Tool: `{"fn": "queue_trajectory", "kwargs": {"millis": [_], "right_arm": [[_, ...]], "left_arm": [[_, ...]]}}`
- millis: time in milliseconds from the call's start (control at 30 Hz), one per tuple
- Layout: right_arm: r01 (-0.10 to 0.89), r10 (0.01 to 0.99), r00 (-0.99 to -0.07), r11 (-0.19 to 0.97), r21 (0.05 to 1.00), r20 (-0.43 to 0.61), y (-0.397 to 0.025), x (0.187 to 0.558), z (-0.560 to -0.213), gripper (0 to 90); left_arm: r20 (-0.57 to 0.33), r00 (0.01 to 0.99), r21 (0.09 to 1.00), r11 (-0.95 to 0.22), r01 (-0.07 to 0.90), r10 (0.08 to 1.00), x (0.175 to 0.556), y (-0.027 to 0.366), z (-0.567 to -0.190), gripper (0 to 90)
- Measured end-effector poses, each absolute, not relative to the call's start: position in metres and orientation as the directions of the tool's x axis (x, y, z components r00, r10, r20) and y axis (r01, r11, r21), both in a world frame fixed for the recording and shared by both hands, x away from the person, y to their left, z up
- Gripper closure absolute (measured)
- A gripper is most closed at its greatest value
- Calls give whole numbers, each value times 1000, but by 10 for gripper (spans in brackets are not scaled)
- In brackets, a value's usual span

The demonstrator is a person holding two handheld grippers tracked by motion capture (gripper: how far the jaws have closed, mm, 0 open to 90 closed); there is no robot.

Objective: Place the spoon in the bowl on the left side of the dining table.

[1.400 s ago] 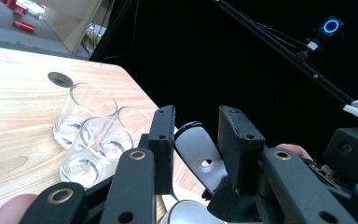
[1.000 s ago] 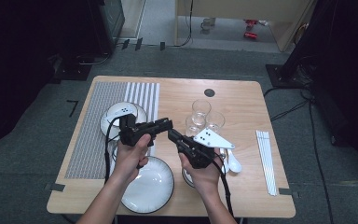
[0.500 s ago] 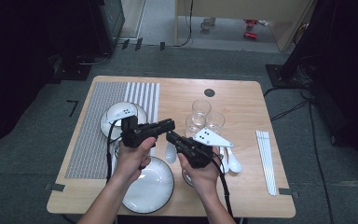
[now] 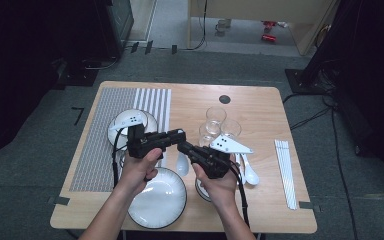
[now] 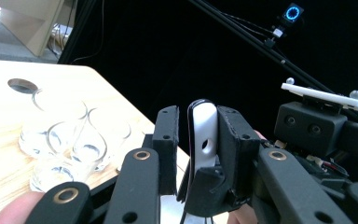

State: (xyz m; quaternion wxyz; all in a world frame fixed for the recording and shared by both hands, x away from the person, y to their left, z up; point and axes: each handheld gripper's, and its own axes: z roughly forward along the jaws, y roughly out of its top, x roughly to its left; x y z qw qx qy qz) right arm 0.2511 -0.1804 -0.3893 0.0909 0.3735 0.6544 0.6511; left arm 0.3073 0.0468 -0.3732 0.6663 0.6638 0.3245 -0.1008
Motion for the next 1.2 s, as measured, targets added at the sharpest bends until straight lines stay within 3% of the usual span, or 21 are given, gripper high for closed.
{"fn": "queue_trajectory", "kwargs": {"millis": [300,400,633,900,1200], "right_arm": [[398,581,-713,-123,909,392,-181,254,-390,865],[421,562,-716,-125,899,414,-182,255,-390,803],[441,561,-712,-111,891,422,-184,256,-391,785],[436,609,-688,-88,896,395,-192,253,-389,646],[403,674,-662,-48,914,327,-197,249,-388,507]], "left_arm": [[-551,788,828,67,556,274,308,43,-373,792],[-544,789,833,69,549,285,308,44,-372,867],[-521,790,846,69,529,323,308,46,-372,872],[-530,761,845,156,511,375,313,68,-368,873],[-501,735,861,178,477,456,314,78,-365,872]]}}
